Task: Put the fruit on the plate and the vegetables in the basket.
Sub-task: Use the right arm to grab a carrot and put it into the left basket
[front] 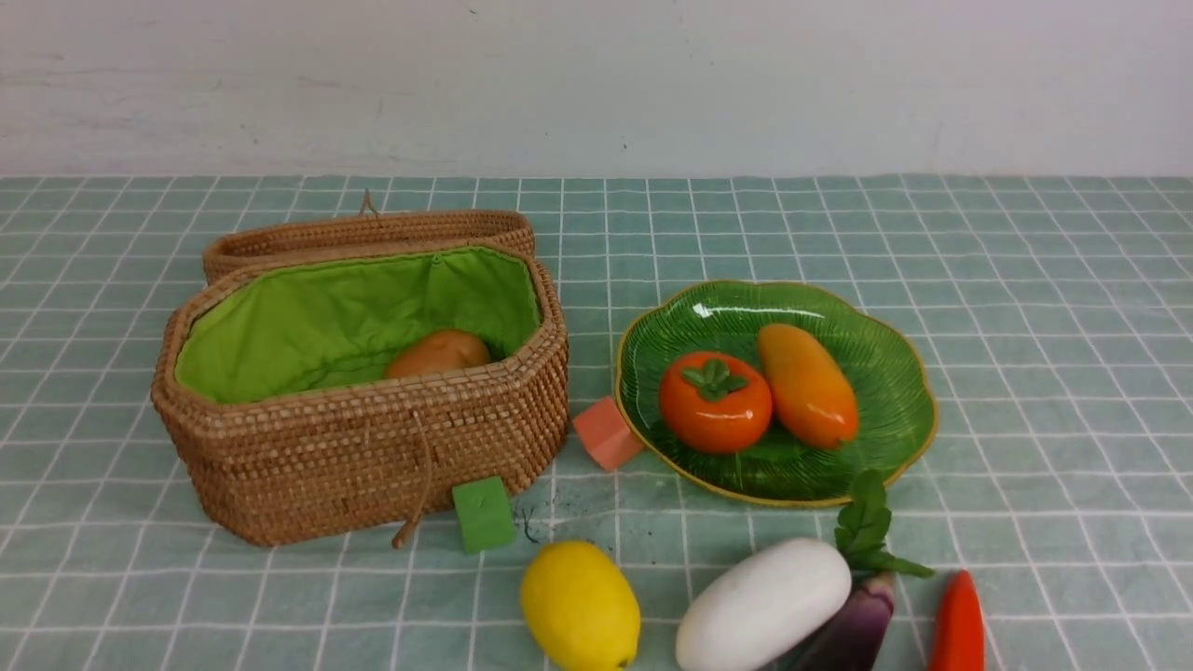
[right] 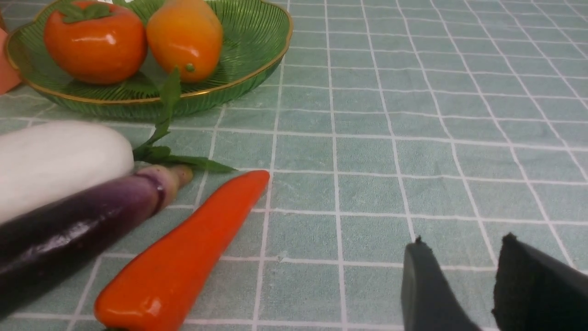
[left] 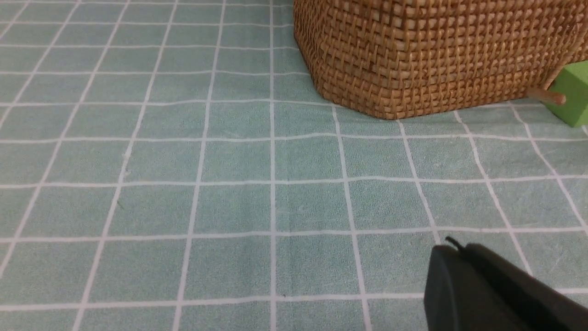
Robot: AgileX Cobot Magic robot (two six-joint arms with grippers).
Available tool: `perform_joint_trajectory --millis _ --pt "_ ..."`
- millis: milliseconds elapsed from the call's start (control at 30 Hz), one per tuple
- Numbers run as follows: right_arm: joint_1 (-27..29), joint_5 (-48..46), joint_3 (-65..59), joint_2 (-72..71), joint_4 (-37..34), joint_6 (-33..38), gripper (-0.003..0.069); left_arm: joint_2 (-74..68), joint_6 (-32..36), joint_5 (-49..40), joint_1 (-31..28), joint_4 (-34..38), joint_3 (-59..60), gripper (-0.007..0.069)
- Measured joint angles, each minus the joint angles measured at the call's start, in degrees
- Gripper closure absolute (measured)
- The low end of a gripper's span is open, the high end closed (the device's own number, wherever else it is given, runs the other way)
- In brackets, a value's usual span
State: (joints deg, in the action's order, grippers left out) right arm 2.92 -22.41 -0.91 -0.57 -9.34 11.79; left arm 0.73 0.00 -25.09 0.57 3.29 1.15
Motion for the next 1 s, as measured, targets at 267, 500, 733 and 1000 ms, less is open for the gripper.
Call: perform_joint_trajectory --millis 267,500,733,1000 --pt "0.0 5.6 -0.6 0.0 -4.7 0.0 0.0418 0.0 0.0 0.0 0.0 0.0 0.0 0.0624" --pt "0.0 22.4 -0.6 0.0 -23.4 0.0 0.0418 0.0 0.0 0.0 0.0 -0.1 0.0 0.0618" --pt "0.0 35.0 -0.6 0.0 -30.9 0.0 0.0418 0.0 0.0 0.0 0.0 0.0 0.0 0.061" --pt "0.0 20.5 15.6 1.3 -32.0 0.2 0.0418 0.0 0.0 0.0 0.0 0.0 0.0 0.061"
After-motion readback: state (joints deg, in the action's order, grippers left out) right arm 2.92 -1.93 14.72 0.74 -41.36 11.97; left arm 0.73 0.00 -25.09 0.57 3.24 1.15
